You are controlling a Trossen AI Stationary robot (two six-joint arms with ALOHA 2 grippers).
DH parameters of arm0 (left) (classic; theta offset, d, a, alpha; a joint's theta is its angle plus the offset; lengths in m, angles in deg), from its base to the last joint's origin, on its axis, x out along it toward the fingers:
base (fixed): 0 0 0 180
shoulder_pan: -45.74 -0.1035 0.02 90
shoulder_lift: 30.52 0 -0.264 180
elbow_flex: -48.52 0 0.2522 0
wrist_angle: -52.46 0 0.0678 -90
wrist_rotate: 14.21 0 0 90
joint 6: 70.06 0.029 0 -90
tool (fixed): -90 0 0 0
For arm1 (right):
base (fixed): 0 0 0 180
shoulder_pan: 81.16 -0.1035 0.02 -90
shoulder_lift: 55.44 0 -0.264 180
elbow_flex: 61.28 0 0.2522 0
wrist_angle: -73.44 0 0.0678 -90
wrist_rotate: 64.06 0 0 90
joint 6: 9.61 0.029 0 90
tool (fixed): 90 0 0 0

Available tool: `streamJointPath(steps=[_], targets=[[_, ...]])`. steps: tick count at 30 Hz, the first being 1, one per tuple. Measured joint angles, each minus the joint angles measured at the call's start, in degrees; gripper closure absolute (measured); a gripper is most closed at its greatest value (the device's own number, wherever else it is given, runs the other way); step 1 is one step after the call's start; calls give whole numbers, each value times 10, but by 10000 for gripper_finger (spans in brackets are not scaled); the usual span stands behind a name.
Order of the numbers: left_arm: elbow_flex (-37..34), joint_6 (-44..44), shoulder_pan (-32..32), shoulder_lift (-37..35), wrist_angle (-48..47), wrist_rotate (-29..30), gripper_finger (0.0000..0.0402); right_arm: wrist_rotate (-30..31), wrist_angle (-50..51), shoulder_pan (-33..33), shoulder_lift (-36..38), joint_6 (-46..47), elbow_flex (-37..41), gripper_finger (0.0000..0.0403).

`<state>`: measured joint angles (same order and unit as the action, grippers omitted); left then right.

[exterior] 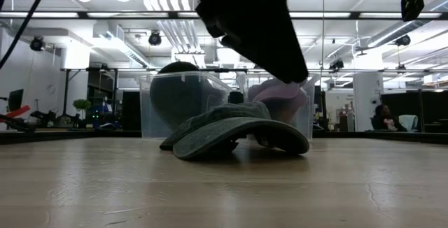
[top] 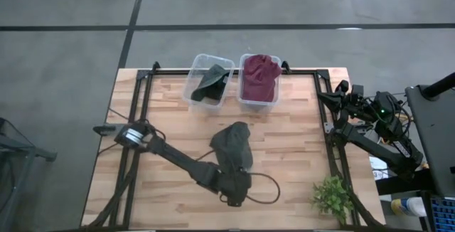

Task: Pick & Place hat
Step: Put the gray cap into the left transparent bin

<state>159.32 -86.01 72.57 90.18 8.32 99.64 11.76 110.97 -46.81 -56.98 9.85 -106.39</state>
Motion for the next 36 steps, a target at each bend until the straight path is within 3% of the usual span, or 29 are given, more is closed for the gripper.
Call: streamJointPath(steps=[6,11,22,28,36], targets=[[62,-44,21,52,-77,45,234,0,0,0,0,-6,0,394],[110,-78,34,87,-144,157,234,0,0,0,0,-12,0,394],[124,-85,30,119,-149,134,234,2,0,0,0,-19,0,394],[123,-82,29,125,-181,244,234,2,0,0,0,-19,0,394],[120,-105,25,123,-181,230,234,2,0,0,0,-20,0,394]])
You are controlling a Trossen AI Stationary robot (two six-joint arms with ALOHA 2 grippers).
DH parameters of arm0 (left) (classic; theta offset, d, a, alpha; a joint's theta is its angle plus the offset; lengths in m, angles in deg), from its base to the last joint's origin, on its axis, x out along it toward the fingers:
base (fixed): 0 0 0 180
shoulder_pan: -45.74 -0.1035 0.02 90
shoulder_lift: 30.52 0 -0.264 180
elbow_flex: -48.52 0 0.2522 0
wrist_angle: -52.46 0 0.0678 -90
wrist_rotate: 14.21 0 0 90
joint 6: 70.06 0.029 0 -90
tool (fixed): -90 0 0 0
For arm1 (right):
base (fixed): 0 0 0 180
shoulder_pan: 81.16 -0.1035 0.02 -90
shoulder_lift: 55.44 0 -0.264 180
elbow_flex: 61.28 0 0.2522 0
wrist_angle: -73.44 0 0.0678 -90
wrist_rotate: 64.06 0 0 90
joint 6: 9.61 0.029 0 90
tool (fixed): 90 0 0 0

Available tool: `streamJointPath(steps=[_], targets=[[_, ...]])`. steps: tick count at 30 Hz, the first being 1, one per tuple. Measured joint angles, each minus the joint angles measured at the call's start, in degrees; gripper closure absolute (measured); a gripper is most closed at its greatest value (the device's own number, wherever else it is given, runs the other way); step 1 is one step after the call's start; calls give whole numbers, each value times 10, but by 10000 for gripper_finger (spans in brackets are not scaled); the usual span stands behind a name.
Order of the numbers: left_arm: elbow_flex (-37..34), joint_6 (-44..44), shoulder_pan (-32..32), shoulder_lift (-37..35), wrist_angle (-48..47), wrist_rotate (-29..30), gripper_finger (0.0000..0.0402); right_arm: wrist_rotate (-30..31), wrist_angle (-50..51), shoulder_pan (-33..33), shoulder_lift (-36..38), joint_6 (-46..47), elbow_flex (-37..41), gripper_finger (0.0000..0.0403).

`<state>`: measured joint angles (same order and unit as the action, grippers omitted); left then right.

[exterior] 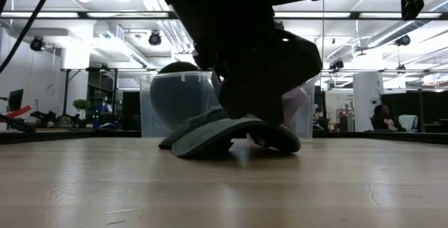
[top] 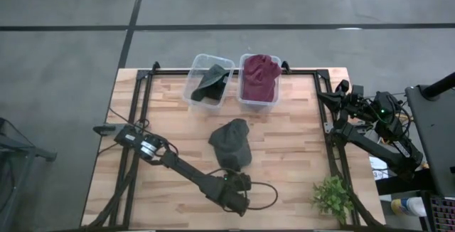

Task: Pick & Place hat
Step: Put the gray cap into the left transparent bin

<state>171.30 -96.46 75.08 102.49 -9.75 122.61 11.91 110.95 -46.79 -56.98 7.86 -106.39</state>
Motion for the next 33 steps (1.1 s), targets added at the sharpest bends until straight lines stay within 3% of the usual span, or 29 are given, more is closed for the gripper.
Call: streamJointPath(steps=[10,20,33], targets=[[-19,-16,-5,0,0,-20,234,0,0,0,0,4,0,394],[-47,-25,-16,0,-1,10,234,0,0,0,0,5,0,394],[-47,43,-18,0,-7,33,234,0,0,0,0,1,0,394]])
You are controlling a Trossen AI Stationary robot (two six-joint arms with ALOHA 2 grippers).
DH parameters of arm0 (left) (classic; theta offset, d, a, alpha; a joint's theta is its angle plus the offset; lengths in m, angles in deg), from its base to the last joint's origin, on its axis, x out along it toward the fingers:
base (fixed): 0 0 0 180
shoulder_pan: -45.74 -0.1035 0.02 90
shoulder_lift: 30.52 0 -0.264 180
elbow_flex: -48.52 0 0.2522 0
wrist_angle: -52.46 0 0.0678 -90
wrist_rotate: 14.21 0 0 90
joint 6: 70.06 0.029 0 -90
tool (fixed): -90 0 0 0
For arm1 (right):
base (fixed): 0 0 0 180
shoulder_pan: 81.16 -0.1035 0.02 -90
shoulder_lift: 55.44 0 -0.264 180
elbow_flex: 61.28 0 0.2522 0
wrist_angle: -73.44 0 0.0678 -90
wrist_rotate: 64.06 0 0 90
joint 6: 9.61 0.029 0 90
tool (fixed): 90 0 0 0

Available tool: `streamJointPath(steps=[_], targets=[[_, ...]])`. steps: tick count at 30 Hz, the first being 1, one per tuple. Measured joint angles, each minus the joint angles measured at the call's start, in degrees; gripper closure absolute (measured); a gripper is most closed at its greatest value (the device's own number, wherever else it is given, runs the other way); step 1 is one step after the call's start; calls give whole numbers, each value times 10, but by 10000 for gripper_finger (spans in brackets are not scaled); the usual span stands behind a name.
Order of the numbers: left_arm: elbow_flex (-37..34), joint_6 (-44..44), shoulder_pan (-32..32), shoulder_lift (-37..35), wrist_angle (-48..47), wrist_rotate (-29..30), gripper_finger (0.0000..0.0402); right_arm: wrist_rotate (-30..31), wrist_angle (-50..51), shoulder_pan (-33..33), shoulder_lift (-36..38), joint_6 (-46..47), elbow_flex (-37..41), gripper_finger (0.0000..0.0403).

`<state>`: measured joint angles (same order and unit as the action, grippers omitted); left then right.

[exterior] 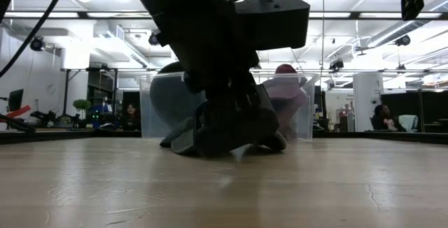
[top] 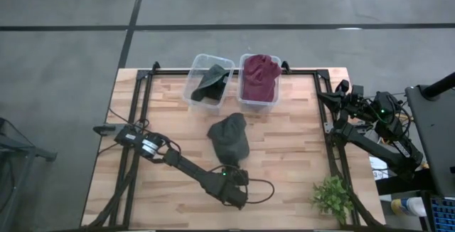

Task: Pick & Place hat
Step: Put the gray cap into the left transparent bin

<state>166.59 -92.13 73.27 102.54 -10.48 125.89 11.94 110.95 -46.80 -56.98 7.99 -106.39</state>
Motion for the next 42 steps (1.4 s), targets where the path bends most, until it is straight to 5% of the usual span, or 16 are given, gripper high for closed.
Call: streamJointPath(steps=[5,18,24,42], targets=[[0,24,-1,0,-4,48,234,0,0,0,0,0,0,394],[-15,19,-17,0,-8,-1,234,0,0,0,0,-1,0,394],[-14,24,-18,0,-9,55,234,0,0,0,0,-8,0,394],[-26,39,-45,0,-19,86,248,0,0,0,0,-11,0,394]])
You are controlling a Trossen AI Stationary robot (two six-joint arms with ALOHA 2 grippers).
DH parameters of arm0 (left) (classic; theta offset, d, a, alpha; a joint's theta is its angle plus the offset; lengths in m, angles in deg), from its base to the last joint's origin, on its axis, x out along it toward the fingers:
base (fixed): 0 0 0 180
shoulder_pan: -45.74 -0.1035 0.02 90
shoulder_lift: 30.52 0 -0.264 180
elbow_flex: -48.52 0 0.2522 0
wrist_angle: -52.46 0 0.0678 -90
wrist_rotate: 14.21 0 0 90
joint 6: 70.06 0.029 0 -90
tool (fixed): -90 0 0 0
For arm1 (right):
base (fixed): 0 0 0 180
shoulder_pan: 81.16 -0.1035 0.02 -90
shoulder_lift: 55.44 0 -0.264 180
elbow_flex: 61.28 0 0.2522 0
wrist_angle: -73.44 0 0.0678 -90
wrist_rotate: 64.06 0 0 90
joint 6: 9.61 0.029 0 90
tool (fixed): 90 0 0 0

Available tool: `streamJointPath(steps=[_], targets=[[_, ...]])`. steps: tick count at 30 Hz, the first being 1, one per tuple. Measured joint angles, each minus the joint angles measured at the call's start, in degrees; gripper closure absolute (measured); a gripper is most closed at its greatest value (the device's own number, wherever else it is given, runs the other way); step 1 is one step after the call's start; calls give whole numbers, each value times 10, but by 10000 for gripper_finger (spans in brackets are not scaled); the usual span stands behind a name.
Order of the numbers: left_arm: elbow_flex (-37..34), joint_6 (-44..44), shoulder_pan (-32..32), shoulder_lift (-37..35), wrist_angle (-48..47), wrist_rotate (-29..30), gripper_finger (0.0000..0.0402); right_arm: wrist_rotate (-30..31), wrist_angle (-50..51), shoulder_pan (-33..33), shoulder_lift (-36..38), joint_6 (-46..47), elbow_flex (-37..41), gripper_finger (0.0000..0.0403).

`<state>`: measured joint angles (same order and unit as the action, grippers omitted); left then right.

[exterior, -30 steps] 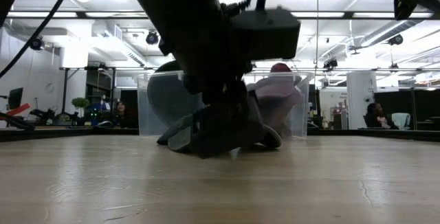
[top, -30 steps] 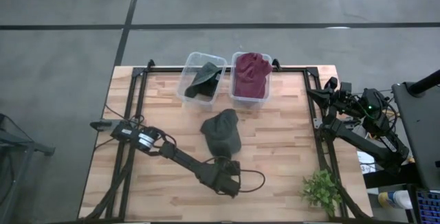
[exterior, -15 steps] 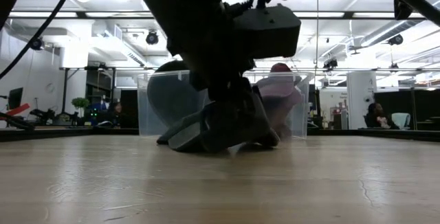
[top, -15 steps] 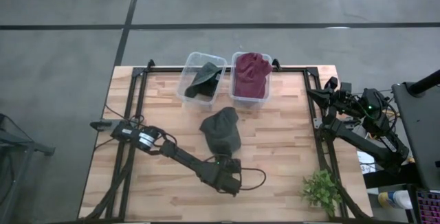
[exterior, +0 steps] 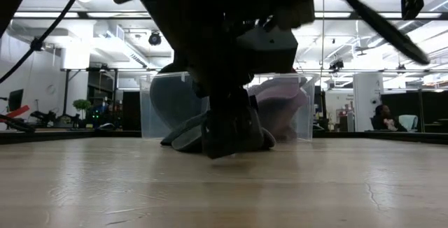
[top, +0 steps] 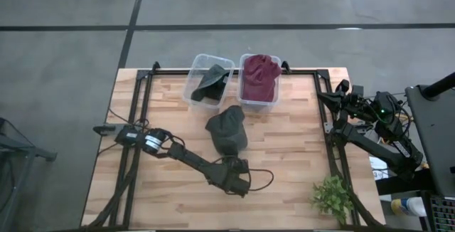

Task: Pick & Place hat
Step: Put the gray cap into the left transparent bin

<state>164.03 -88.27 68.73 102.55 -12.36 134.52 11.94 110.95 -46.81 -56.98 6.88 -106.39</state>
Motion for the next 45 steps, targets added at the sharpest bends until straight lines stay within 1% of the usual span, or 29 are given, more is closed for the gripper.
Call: streamJointPath(steps=[2,4,8,9,10,14,19,22,24,27,29,31,32,33,36,39,45], targets=[[0,-3,-4,0,0,-1,265,0,0,0,0,0,0,394],[0,-4,-6,0,0,-1,290,0,0,0,0,0,0,394],[1,-4,-7,0,-1,2,363,0,0,0,0,0,0,394],[1,-5,-8,0,-2,7,379,0,0,0,0,0,0,394],[2,-8,-8,0,-3,9,386,0,0,0,0,-2,0,394],[15,-9,-7,0,-10,7,389,0,0,0,0,-2,0,394],[68,1,12,-6,-48,-2,395,0,0,0,0,-2,0,394],[117,2,30,-15,-84,-2,397,0,0,0,0,-2,0,394],[154,3,42,-25,-109,9,397,0,0,0,0,-1,0,394],[225,8,66,-35,-157,49,397,0,0,0,0,8,0,394],[279,36,83,-38,-183,92,397,0,0,0,0,18,0,394],[329,81,101,-39,-197,143,397,0,0,0,0,25,0,394],[333,116,108,-46,-180,172,397,0,0,0,0,26,0,394],[313,165,114,-68,-139,200,397,0,0,0,0,26,0,394],[265,311,124,-122,-48,250,397,1,-1,0,0,20,0,394],[235,399,126,-168,1,305,397,2,-1,0,0,13,0,394],[191,502,106,-250,4,314,397,2,-1,0,0,13,0,394]])
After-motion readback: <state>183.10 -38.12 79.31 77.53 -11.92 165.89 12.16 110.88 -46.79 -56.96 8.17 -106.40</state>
